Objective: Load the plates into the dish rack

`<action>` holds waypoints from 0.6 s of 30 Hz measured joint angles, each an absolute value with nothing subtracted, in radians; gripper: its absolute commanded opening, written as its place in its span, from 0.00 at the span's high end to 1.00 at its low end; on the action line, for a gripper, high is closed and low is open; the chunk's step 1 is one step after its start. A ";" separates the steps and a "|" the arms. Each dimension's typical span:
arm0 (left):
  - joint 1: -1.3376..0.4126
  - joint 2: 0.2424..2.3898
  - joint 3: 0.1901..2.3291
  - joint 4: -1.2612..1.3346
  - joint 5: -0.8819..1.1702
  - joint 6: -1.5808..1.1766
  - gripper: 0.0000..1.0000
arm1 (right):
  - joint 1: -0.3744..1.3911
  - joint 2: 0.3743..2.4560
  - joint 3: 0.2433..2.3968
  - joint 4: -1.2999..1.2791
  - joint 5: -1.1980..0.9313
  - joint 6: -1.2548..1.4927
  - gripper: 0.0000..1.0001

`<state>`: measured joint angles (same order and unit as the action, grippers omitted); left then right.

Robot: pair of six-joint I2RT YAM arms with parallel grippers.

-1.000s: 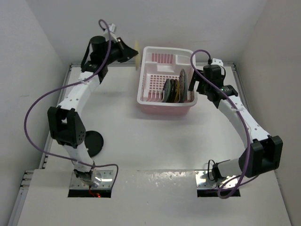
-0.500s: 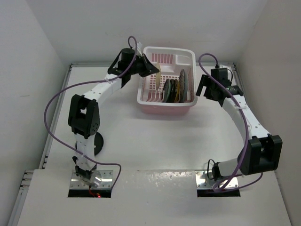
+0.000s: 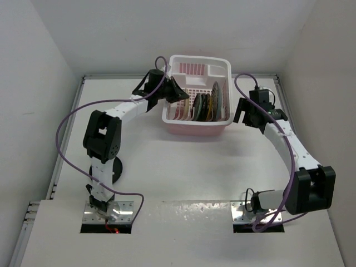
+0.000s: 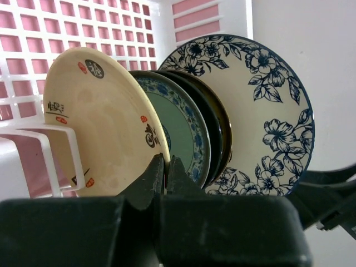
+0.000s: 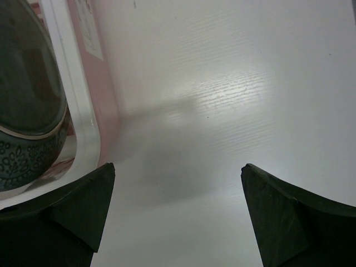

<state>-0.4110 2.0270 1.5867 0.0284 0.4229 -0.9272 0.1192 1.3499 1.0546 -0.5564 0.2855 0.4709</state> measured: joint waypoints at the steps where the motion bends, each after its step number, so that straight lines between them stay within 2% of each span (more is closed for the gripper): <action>1: -0.411 2.027 1.591 0.018 0.423 -0.925 1.00 | 0.119 1.338 1.050 -0.556 0.287 0.471 0.07; 9: -0.397 2.016 1.759 -0.073 0.440 -0.868 1.00 | 0.118 1.282 1.014 -0.543 0.303 0.463 0.07; 18: -0.402 1.975 1.590 -0.062 0.457 -0.930 1.00 | 0.118 1.274 1.007 -0.548 0.325 0.448 0.07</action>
<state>-0.4023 1.9751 1.5898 -0.0620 0.4568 -0.9298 0.1181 1.2739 1.0069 -0.5476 0.3248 0.4484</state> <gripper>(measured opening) 0.008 0.937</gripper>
